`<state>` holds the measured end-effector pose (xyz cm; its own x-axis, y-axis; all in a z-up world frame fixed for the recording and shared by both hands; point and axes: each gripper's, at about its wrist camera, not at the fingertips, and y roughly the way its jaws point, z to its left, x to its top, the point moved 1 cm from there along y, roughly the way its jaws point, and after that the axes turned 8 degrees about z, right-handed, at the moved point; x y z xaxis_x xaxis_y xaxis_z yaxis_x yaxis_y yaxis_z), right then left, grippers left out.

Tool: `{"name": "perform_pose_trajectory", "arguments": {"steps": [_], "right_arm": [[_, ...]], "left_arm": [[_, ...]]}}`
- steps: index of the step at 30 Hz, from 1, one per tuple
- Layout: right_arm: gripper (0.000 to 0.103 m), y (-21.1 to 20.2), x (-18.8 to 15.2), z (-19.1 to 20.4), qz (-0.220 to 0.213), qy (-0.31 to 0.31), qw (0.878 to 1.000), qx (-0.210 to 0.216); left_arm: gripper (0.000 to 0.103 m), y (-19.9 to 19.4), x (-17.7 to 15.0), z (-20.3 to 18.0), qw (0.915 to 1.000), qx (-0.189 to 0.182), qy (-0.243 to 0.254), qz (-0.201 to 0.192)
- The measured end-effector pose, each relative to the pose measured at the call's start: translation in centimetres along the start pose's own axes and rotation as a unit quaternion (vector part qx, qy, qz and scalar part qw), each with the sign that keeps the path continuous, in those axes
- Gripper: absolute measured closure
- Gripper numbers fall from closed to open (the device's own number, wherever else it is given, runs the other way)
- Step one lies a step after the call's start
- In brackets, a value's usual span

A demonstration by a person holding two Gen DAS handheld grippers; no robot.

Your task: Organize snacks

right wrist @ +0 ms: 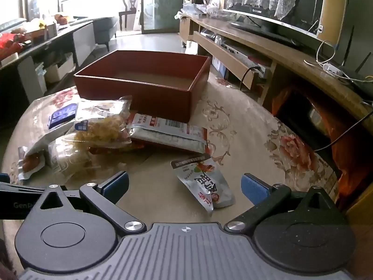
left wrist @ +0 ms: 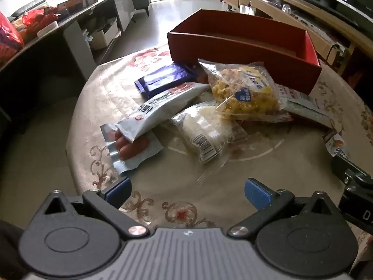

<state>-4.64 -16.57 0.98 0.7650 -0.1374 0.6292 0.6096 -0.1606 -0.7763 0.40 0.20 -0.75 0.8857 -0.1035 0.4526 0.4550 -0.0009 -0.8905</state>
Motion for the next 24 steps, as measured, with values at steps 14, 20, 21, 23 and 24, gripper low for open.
{"name": "perform_pose_trajectory", "arguments": {"steps": [14, 20, 21, 23, 24], "right_arm": [[0.000, 0.4, -1.1, 0.7, 0.025, -0.016, 1.000, -0.003], [0.000, 0.4, -0.6, 1.0, 0.038, -0.025, 0.999, -0.001], [0.000, 0.4, -0.7, 1.1, 0.039, -0.025, 0.999, -0.001], [0.000, 0.4, -0.8, 1.1, 0.042, -0.027, 0.999, -0.003], [0.000, 0.4, -0.8, 1.1, 0.043, -0.027, 0.999, -0.004]], "left_arm": [[0.000, 0.7, -1.0, 0.9, 0.9999, 0.003, 0.006, 0.014], [0.000, 0.5, -0.9, 0.6, 0.9997, 0.006, 0.008, 0.021], [0.000, 0.5, -1.0, 0.7, 0.9997, 0.006, 0.007, 0.023], [0.000, 0.4, -0.9, 0.6, 0.9997, 0.007, 0.006, 0.023], [0.000, 0.3, -0.9, 0.7, 0.9997, 0.008, 0.007, 0.022]]}}
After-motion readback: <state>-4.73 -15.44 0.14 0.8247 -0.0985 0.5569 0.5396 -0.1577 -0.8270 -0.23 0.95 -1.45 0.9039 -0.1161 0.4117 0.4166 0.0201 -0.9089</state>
